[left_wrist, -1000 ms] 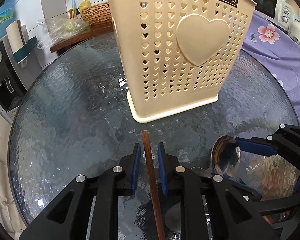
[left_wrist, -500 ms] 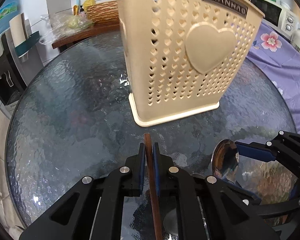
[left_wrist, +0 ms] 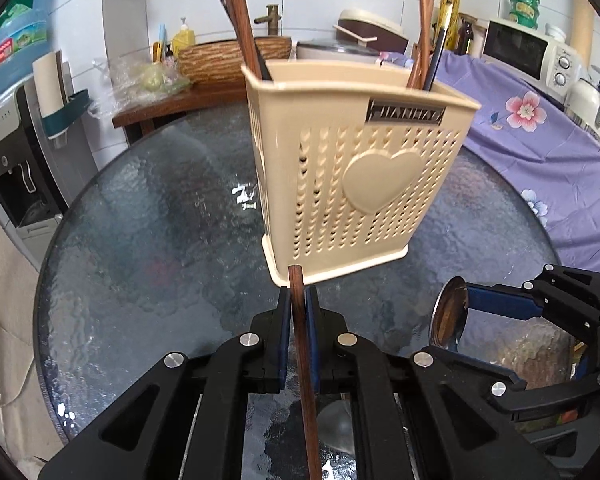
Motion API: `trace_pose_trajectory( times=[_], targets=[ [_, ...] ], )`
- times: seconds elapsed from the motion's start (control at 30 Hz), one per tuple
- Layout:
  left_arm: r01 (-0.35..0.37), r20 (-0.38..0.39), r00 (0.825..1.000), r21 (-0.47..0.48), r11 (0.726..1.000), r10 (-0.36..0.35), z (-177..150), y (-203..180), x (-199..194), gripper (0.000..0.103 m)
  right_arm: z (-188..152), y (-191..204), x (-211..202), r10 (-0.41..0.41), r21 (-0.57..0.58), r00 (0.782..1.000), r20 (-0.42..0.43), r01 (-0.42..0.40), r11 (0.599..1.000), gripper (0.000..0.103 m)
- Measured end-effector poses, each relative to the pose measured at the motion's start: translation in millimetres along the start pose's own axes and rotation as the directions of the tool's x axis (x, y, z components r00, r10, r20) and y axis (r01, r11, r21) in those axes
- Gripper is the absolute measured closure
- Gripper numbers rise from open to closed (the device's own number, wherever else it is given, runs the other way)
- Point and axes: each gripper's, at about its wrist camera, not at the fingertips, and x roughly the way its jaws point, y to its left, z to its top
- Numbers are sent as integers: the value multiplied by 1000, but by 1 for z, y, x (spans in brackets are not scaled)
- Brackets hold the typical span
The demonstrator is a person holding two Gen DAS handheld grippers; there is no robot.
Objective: Organize utensils
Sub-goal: 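Lift the spoon and chopstick and carry both over the cream basket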
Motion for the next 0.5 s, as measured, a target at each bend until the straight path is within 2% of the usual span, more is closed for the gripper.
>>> trace_pose_trajectory(
  times=[0.5],
  targets=[
    [34,139,990,18,999,-37,14,-10,-62,96,13,-4,-47,45,13,996,81,-46,999,56]
  ],
)
